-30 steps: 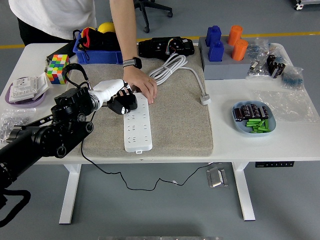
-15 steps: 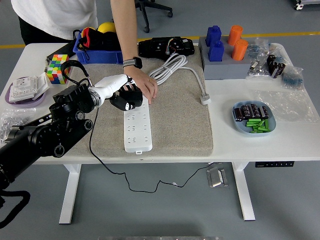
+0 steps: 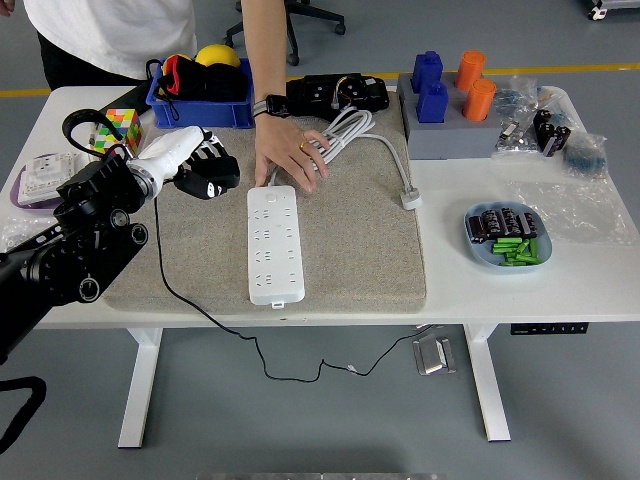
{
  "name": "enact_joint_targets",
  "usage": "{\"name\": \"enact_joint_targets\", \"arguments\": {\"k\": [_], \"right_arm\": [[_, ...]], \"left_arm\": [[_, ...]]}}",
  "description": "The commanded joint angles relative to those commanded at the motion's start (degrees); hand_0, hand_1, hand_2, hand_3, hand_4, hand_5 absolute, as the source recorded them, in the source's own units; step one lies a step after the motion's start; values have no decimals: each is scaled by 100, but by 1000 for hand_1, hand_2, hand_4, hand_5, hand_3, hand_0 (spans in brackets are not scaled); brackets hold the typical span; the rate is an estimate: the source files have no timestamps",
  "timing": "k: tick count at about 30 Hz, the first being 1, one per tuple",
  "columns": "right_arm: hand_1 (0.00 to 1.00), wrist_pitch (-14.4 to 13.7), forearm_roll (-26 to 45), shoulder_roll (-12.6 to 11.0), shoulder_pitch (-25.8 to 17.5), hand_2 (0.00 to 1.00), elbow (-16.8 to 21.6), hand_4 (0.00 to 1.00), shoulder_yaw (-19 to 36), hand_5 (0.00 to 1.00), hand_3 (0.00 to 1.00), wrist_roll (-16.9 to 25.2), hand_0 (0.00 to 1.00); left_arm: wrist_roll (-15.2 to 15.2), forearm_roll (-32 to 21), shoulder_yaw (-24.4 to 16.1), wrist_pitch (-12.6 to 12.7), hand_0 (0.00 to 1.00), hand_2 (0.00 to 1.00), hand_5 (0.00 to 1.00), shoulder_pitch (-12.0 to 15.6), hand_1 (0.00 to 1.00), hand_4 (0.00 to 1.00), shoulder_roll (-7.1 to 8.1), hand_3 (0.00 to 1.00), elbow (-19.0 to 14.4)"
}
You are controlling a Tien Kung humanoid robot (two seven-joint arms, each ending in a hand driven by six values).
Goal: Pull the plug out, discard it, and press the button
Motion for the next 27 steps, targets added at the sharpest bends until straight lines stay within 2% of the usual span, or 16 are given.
{"name": "enact_joint_targets", "arguments": {"k": [4, 8, 9, 14, 15, 20, 21, 24, 26, 27], "right_arm": [[729, 0, 5, 12, -4, 724, 5, 883, -3, 658, 713, 1, 767], [729, -1, 10, 23, 9, 724, 10, 883, 14, 658, 713, 3, 767], [729, -1, 13, 25, 10, 724, 13, 883, 16, 658, 713, 4, 767], [729, -3, 4, 36, 8, 724, 3, 883, 53, 658, 713, 2, 767], [729, -3, 4, 40, 6, 724, 3, 883, 60, 658, 713, 2, 767], [729, -3, -1, 49, -1, 724, 1, 883, 80, 658, 713, 1, 767], [729, -2, -2, 51, -2, 724, 2, 883, 82, 658, 713, 0, 767], [729, -1, -3, 53, -6, 724, 1, 883, 86, 658, 713, 0, 767], [729, -2, 0, 53, -5, 724, 5, 883, 88, 658, 713, 0, 767], [729, -2, 1, 53, -5, 724, 8, 883, 88, 658, 713, 1, 767]], "left_arm": [[-11, -90, 8, 131, 587, 440, 2, 57, 493, 695, -26, 556, 346], [-73, -398, 43, 89, 587, 440, 2, 96, 493, 695, -52, 556, 538], [-139, -535, 47, 95, 696, 572, 2, 104, 672, 814, -57, 636, 566], [-289, -698, 48, 54, 696, 572, 2, 113, 672, 814, -81, 636, 644], [-280, -691, 41, 26, 819, 812, 2, 117, 860, 926, -83, 846, 658], [-233, -643, -41, -50, 819, 812, 2, 136, 860, 926, -86, 846, 678], [-187, -649, -81, -121, 937, 993, 353, 137, 998, 998, -87, 998, 672], [-55, -708, -176, -414, 937, 993, 353, 120, 998, 998, -86, 998, 691], [-72, -718, -212, -452, 937, 993, 353, 124, 998, 998, -76, 998, 700], [-83, -705, -236, -456, 998, 998, 617, 131, 998, 998, -67, 998, 691]]}}
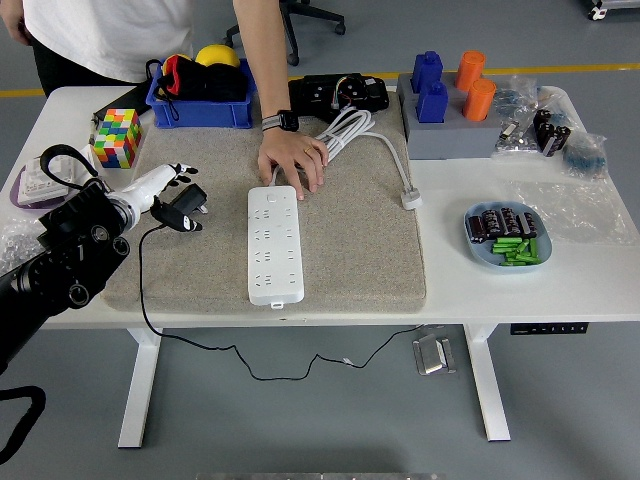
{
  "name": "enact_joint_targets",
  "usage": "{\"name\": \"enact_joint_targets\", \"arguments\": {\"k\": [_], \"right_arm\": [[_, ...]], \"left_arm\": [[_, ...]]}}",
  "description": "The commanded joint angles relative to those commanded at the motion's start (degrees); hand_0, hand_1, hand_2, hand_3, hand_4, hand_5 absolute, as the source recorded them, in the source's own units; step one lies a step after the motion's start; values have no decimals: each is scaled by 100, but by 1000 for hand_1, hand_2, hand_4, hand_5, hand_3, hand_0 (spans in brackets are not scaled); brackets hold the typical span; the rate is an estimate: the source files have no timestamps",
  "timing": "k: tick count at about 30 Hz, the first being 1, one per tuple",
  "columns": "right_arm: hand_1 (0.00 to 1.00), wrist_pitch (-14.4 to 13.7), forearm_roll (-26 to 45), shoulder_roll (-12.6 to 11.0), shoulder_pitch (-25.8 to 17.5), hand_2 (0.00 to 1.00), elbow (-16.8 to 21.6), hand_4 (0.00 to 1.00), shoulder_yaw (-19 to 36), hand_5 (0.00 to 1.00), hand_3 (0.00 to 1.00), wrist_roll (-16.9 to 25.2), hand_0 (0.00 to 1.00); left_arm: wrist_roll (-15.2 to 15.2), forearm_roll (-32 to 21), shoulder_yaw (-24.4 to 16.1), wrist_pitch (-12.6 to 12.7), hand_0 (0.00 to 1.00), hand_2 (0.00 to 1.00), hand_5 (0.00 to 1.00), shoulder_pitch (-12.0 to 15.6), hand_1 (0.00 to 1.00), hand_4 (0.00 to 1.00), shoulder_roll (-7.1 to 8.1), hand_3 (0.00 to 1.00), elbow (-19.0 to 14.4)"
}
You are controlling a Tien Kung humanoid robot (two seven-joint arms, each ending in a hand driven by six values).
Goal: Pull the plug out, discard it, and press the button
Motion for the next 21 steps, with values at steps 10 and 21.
{"name": "enact_joint_targets", "arguments": {"k": [10, 21], "right_arm": [[729, 1, -5, -4, 19, 724, 7, 883, -3, 658, 713, 0, 767], [729, -6, -5, -29, 33, 724, 11, 883, -47, 658, 713, 0, 767]], "left_arm": [[-641, 111, -566, 811, 998, 998, 629, 439, 998, 998, 172, 998, -921], [-929, -57, -1939, 1299, 830, 774, 209, 1799, 799, 849, 341, 859, -2569]]}}
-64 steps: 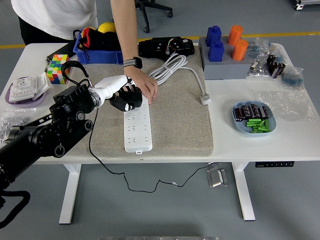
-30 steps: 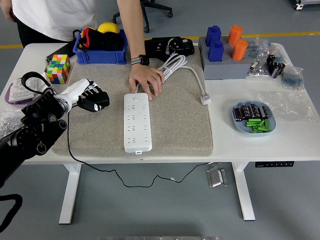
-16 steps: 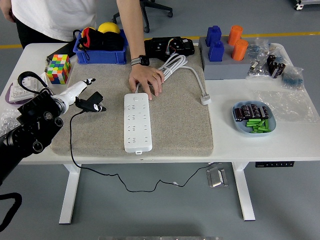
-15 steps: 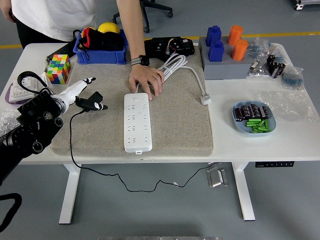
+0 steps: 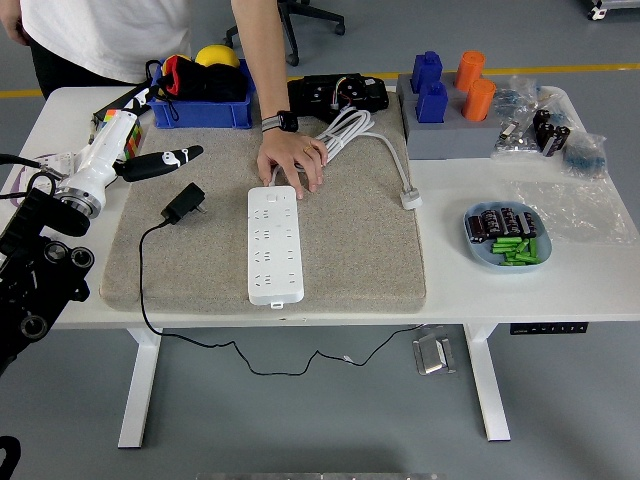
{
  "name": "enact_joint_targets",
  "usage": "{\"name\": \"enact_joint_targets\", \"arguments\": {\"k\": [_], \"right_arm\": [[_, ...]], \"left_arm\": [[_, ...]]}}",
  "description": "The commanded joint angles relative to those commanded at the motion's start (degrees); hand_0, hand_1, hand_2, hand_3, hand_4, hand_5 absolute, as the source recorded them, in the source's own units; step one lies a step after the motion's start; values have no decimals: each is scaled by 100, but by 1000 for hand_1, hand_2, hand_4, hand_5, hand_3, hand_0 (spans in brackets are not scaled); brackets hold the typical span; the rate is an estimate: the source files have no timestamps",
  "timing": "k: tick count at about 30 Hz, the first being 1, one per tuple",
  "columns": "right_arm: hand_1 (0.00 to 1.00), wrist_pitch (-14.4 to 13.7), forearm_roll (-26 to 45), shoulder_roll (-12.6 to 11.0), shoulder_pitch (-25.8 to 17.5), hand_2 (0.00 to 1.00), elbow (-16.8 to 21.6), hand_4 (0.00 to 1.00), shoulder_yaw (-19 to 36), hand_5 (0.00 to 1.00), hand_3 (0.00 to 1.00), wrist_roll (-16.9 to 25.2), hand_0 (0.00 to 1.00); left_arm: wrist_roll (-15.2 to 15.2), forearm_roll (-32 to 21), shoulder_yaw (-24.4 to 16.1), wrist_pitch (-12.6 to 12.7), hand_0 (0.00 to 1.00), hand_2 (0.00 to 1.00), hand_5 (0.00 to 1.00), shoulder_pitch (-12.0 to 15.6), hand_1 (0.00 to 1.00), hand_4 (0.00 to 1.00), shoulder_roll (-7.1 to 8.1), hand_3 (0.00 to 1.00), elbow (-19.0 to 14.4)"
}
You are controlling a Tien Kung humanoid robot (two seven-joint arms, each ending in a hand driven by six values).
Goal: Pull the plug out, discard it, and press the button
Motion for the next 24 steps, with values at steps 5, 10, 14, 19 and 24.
{"name": "enact_joint_targets", "arguments": {"k": [5, 10, 14, 19, 24], "right_arm": [[729, 2, 3, 16, 1, 724, -2, 883, -20, 658, 713, -2, 767], [729, -5, 8, 3, 4, 724, 4, 883, -28, 658, 713, 1, 767], [729, -4, 12, -18, 2, 724, 2, 883, -59, 658, 713, 1, 767], [729, -5, -7, 18, -74, 724, 1, 883, 11, 658, 713, 2, 767], [729, 12, -34, 76, -110, 724, -22, 883, -6, 658, 713, -6, 767]], "left_arm": [[36, 127, -874, 8, 821, 764, 170, 626, 785, 824, -59, 858, -130], [57, 197, -1431, 14, 831, 790, 155, 961, 807, 804, -1, 860, -371], [79, 271, -1537, -2, 831, 790, 155, 992, 807, 804, 75, 860, -428], [133, 305, -1540, -59, 837, 793, 146, 1066, 810, 793, 24, 860, -467], [159, 344, -1625, -94, 839, 796, 149, 1154, 812, 783, -96, 858, -475]]}}
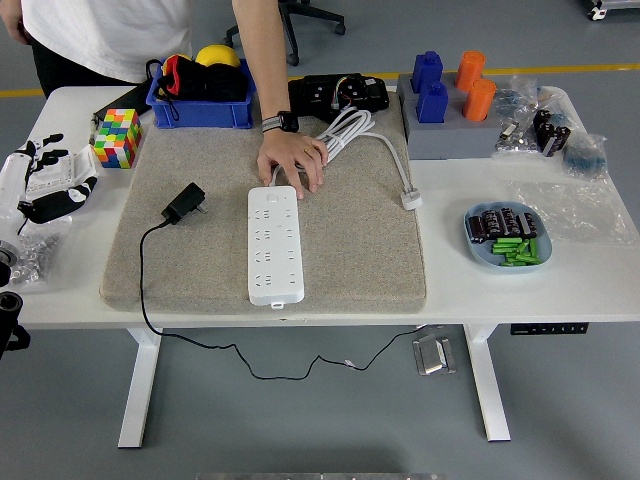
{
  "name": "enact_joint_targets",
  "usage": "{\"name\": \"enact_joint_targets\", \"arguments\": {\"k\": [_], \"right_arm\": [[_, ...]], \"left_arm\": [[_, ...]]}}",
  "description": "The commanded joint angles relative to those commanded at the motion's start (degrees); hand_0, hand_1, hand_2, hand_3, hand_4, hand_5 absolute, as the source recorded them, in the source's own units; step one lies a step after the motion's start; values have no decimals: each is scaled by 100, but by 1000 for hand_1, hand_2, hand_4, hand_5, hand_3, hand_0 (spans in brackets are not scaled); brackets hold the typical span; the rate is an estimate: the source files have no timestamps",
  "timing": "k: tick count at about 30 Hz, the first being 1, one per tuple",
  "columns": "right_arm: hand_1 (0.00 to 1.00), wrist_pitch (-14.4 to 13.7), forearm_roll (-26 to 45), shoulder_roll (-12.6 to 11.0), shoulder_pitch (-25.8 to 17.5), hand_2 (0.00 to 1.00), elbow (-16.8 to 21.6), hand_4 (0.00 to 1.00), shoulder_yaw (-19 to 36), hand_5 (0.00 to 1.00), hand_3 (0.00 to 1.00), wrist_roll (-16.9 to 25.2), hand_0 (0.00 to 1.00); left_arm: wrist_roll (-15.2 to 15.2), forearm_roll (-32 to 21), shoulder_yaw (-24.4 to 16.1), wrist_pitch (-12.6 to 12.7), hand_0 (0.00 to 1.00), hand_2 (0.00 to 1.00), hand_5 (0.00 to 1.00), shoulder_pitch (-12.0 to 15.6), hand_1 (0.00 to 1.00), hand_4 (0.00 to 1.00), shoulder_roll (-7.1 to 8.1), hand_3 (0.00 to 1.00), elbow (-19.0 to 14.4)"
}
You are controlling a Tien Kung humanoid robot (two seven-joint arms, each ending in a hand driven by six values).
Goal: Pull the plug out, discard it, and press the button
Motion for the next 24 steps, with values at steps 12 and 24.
{"name": "enact_joint_targets", "arguments": {"k": [12, 24], "right_arm": [[729, 0, -34, 26, -44, 724, 4, 883, 95, 658, 713, 2, 767], [729, -6, 35, 30, -97, 724, 3, 883, 35, 658, 713, -5, 767]], "left_arm": [[28, 19, 24, -38, 842, 800, 152, 41, 811, 779, -24, 856, -30], [153, -219, 1013, -184, 843, 792, 154, -380, 807, 778, 116, 853, 128]]}}
